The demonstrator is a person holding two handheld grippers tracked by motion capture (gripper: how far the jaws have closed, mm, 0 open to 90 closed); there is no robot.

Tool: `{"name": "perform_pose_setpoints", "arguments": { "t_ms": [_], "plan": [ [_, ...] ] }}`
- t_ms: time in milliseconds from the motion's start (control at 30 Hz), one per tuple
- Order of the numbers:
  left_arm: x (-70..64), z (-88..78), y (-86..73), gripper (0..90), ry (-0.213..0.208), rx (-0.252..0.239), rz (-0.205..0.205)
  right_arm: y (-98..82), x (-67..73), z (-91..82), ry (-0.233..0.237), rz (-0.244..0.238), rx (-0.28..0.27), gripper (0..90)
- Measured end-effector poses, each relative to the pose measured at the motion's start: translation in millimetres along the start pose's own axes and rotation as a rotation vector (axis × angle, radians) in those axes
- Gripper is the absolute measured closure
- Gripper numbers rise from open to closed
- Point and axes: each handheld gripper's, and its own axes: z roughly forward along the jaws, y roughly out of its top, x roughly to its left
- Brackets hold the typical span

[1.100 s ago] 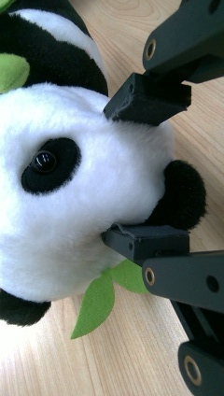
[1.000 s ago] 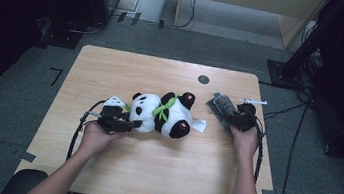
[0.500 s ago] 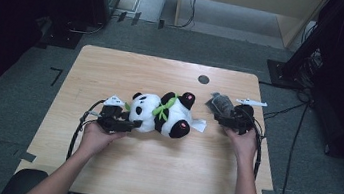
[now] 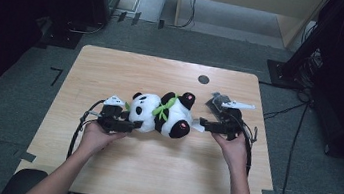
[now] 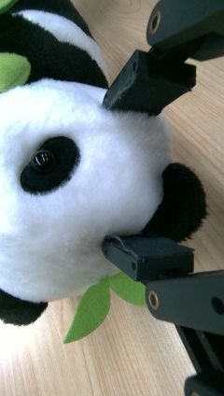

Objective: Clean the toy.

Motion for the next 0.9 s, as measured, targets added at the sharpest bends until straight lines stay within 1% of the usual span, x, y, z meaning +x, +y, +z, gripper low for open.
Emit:
{"name": "perform_pose_setpoints", "arguments": {
  "t_ms": [167,233,333,400,500,533,567,600,700,733,767,833,867,900],
  "plan": [
    [0.3,0.1,-0.2,31.4,-0.004,0.003,0.008,2.3,15.8,-9.1,0.045,-0.039,-0.024,13.1],
    [0.1,0.2,-0.3,30.5,-0.002,0.002,0.011,3.3,20.6,-12.8,0.066,-0.048,-0.036,13.1],
    [0.2,0.2,0.0,29.7,-0.007,0.002,0.009,4.6,27.9,-17.6,0.087,-0.049,-0.048,13.1],
    [0.4,0.1,0.5,28.6,-0.012,0.004,0.013,5.3,33.9,-19.6,0.101,-0.062,-0.057,13.1],
    [0.2,0.2,1.5,28.4,-0.010,0.006,0.008,5.3,44.5,-19.1,0.118,-0.085,-0.051,13.0],
    [0.2,0.2,1.5,28.3,-0.010,0.006,0.008,5.3,44.5,-19.1,0.118,-0.085,-0.051,13.0],
    [-0.1,0.2,2.1,28.3,-0.008,0.009,0.007,4.9,51.9,-16.8,0.139,-0.109,-0.046,13.4],
    [0.0,0.2,2.2,28.2,-0.008,0.010,0.007,4.9,55.6,-15.7,0.158,-0.124,-0.038,13.5],
    [-0.2,0.0,2.7,28.2,-0.006,0.010,0.008,3.4,66.8,-12.1,0.203,-0.182,-0.042,13.6],
    [-0.2,0.0,2.7,28.2,-0.006,0.010,0.008,3.4,66.8,-12.1,0.203,-0.182,-0.042,13.6],
    [0.0,-0.2,2.9,28.2,-0.003,0.010,0.012,1.8,72.5,-7.5,0.213,-0.206,-0.053,13.6],
    [0.1,-0.2,3.1,28.2,-0.001,0.008,0.013,-0.3,74.2,-1.5,0.215,-0.209,-0.050,13.2],
    [0.2,-0.2,3.2,28.2,-0.001,0.006,0.013,-1.5,74.5,2.6,0.220,-0.212,-0.039,12.8],
    [0.2,-0.1,3.3,28.2,-0.001,0.006,0.012,-2.6,74.6,7.1,0.219,-0.213,-0.022,10.7]
  ]
}}
